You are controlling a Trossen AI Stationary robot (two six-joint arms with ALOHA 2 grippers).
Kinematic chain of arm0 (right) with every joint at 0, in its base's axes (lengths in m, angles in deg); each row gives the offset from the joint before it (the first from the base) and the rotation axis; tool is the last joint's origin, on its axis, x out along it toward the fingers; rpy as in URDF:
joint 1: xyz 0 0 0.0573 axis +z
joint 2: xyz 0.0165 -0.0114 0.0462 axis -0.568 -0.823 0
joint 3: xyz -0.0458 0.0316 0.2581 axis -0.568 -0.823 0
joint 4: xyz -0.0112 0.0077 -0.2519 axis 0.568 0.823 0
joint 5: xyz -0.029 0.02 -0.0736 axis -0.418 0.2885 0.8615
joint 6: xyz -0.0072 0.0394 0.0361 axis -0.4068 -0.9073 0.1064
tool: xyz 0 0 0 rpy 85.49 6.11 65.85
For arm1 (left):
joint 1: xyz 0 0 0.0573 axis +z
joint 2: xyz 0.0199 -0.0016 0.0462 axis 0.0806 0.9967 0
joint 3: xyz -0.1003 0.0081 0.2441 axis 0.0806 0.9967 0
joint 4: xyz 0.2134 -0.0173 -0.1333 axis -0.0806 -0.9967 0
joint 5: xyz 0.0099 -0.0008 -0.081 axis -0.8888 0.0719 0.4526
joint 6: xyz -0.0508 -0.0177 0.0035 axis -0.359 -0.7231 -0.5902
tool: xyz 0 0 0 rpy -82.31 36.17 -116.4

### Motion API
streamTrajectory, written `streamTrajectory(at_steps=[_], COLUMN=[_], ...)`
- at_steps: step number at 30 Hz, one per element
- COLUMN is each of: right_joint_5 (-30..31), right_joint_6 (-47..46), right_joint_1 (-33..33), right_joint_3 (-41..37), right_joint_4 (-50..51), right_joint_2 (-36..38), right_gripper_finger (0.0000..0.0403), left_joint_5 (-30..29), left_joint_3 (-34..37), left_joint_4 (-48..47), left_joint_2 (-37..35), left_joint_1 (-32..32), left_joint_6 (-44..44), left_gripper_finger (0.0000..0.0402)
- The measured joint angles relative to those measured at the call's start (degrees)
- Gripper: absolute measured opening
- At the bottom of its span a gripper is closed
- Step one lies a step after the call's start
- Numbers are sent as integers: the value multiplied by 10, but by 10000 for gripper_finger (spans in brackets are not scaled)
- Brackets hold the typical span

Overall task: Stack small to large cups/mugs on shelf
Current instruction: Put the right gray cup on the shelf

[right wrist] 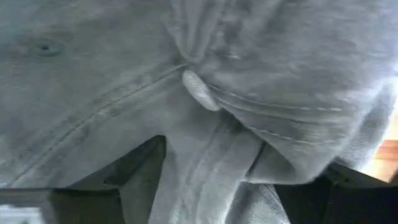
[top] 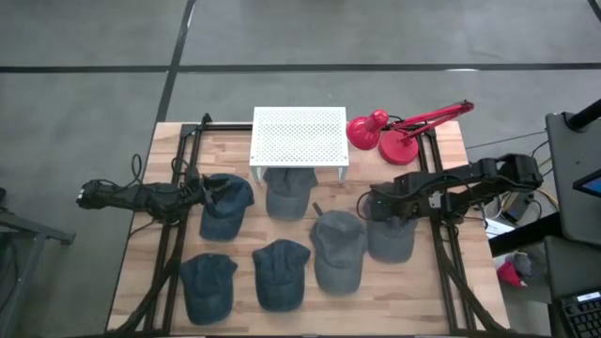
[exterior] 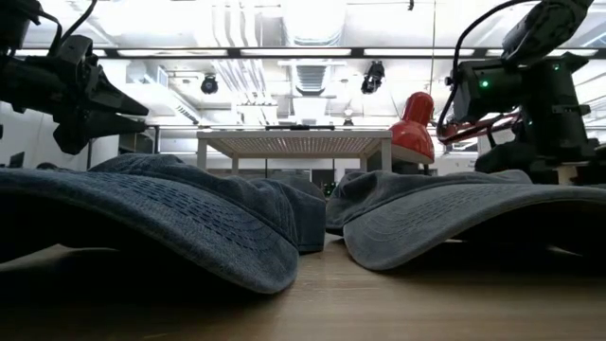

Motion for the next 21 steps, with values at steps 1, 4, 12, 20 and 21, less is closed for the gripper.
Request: streamTrajectory(at_steps=[1,4,12,20,21], right_joint_5=[0,0,24,42,42], right_joint_6=[1,8,28,40,39], right_joint_1=[0,0,0,0,0], right_joint_3=[0,0,-5,-5,-4], right_joint_4=[-2,-7,24,64,64], right_joint_2=[-4,-4,42,125,138], right_gripper_finger=[252,214,97,15,15], left_joint_5=[0,0,0,0,0], left_joint_3=[0,0,0,0,0], left_joint_4=[0,0,0,0,0], left_joint_2=[0,0,0,0,0], left_joint_1=[0,0,-1,0,0], left_joint_6=[0,0,0,0,0], left_gripper_finger=[181,182,181,181,182])
